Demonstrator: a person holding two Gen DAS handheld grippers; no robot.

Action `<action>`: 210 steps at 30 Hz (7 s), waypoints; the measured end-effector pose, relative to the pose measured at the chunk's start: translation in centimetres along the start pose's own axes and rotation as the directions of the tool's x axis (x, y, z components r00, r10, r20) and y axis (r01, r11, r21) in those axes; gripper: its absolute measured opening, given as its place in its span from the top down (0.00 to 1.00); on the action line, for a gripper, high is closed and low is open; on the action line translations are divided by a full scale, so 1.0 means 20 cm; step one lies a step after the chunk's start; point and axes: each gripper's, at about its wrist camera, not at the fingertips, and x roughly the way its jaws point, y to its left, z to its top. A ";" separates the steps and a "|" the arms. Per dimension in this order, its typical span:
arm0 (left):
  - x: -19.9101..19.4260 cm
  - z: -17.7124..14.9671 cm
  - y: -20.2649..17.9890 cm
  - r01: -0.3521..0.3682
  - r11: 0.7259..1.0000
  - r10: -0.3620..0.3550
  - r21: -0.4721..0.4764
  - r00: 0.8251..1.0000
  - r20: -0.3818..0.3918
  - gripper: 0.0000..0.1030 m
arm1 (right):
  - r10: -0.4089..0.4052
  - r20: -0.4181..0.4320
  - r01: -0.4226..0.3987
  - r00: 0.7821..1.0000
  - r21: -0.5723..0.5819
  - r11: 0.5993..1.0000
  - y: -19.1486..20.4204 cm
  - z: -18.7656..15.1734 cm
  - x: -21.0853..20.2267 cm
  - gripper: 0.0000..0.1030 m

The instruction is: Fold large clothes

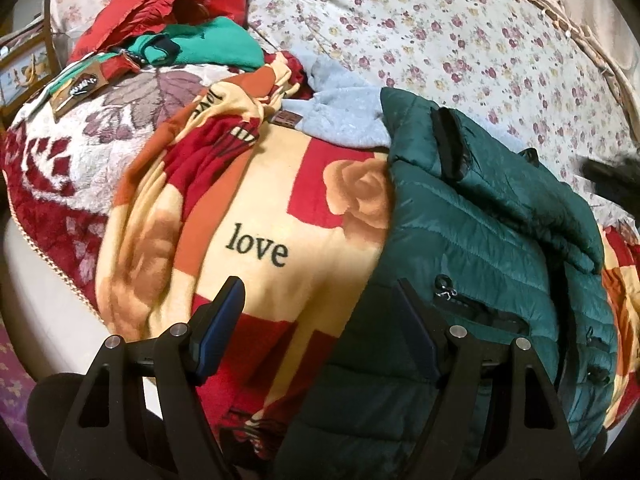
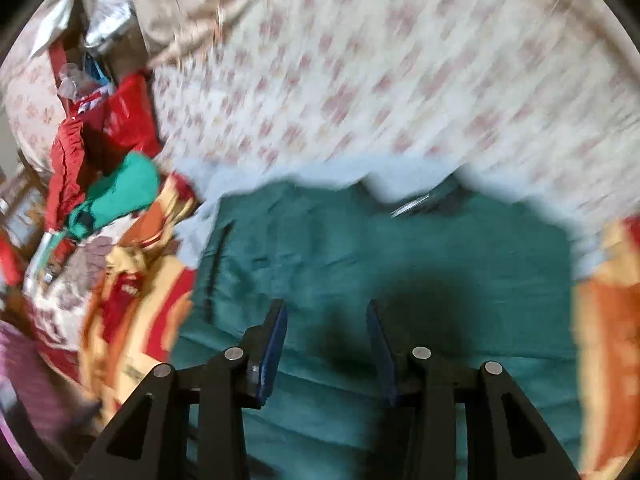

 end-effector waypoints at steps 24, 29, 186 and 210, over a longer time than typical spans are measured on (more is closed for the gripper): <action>0.09 0.06 0.03 0.217 0.976 -0.216 -0.027 0.936 -0.277 0.26 | 0.206 -0.137 -0.049 0.969 0.708 0.704 -1.37 -1.05 -0.33 0.38; 0.24 0.05 -0.03 0.284 0.958 -0.279 -0.040 0.893 -0.354 0.26 | 0.321 -0.072 -0.156 0.944 0.761 0.630 -1.40 -1.08 -0.26 0.38; -0.40 0.15 -0.39 -0.051 0.942 0.022 0.330 0.996 0.091 0.91 | 0.362 -0.120 -0.278 0.924 0.438 0.855 -0.93 -0.56 -0.37 0.86; -0.29 0.20 -0.13 0.012 0.977 -0.009 0.212 1.000 -0.015 0.58 | 0.329 -0.156 -0.235 0.931 0.433 0.870 -0.91 -0.42 -0.17 0.87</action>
